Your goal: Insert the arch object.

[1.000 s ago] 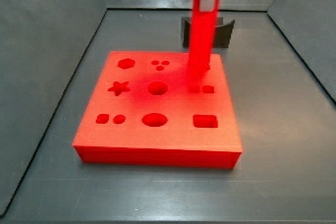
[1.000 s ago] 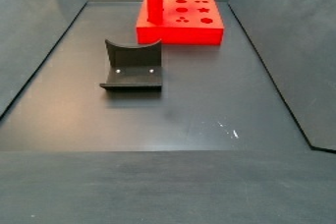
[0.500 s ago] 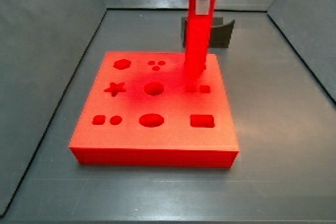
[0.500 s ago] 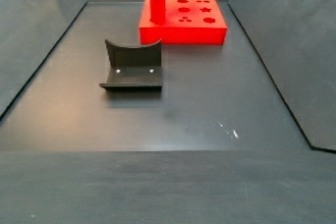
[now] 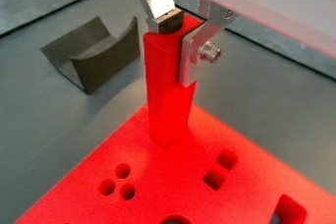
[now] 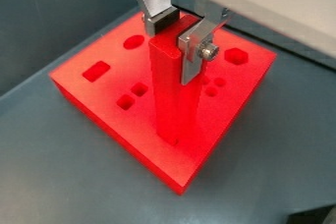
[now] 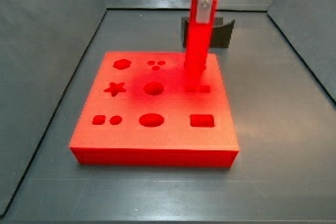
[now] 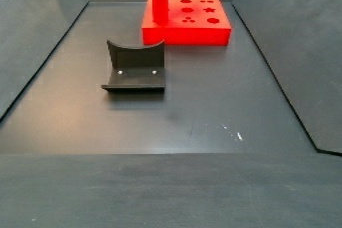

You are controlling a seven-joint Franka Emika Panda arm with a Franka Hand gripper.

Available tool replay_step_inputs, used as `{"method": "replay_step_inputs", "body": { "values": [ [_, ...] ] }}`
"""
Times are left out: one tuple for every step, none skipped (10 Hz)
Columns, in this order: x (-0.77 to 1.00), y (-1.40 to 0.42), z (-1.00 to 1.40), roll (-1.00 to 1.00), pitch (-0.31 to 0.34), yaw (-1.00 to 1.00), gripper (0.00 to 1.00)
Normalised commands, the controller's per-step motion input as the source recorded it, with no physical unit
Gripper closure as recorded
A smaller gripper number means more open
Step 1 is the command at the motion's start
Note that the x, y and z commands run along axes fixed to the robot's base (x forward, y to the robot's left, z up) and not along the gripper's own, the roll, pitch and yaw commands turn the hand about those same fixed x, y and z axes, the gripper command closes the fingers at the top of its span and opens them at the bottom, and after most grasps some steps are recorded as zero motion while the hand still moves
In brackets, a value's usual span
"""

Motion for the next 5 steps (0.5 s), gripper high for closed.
{"method": "replay_step_inputs", "body": {
  "values": [
    [0.29,0.00,-0.31,0.14,0.170,-0.18,1.00],
    [0.24,0.00,-0.29,0.13,0.154,-0.15,1.00],
    [0.16,0.00,-0.31,0.11,0.121,-0.13,1.00],
    [0.14,0.00,-0.33,0.07,0.111,-0.13,1.00],
    [0.13,0.00,-0.31,0.06,0.109,-0.13,1.00]
  ]
}}
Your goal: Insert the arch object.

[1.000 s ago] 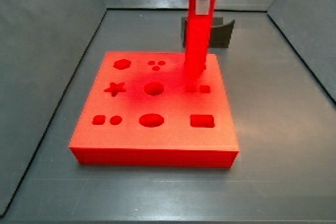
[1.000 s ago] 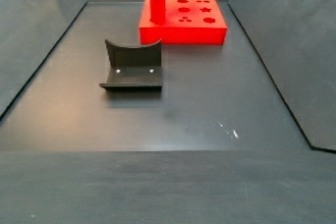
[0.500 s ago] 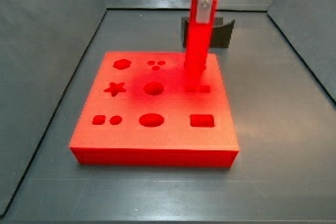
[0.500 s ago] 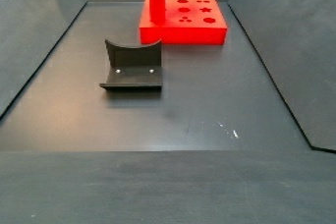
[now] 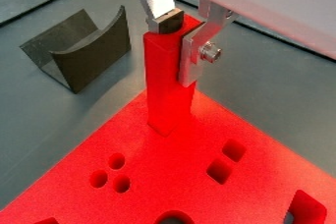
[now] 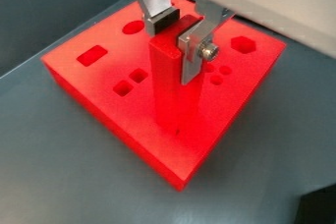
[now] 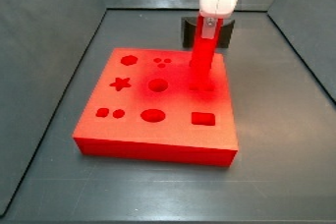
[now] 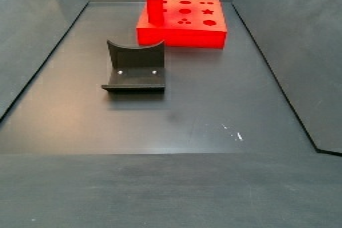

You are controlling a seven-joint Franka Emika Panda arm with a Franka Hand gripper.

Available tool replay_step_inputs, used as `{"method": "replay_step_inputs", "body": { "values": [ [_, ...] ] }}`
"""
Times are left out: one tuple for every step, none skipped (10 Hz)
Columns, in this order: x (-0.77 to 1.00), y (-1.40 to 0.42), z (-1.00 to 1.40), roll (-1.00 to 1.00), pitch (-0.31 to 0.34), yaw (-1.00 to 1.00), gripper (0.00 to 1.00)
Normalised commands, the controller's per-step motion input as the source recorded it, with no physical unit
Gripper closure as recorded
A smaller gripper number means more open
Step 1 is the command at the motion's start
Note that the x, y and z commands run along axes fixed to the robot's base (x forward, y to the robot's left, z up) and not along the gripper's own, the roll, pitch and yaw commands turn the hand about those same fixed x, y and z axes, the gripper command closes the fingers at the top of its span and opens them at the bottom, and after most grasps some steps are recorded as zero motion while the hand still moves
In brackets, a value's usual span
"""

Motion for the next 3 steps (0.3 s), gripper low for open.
{"method": "replay_step_inputs", "body": {
  "values": [
    [0.11,0.00,-0.31,0.03,0.099,-0.13,1.00],
    [0.09,0.00,-0.25,0.00,0.080,-0.11,1.00],
    [0.00,0.00,0.00,0.00,0.000,0.00,1.00]
  ]
}}
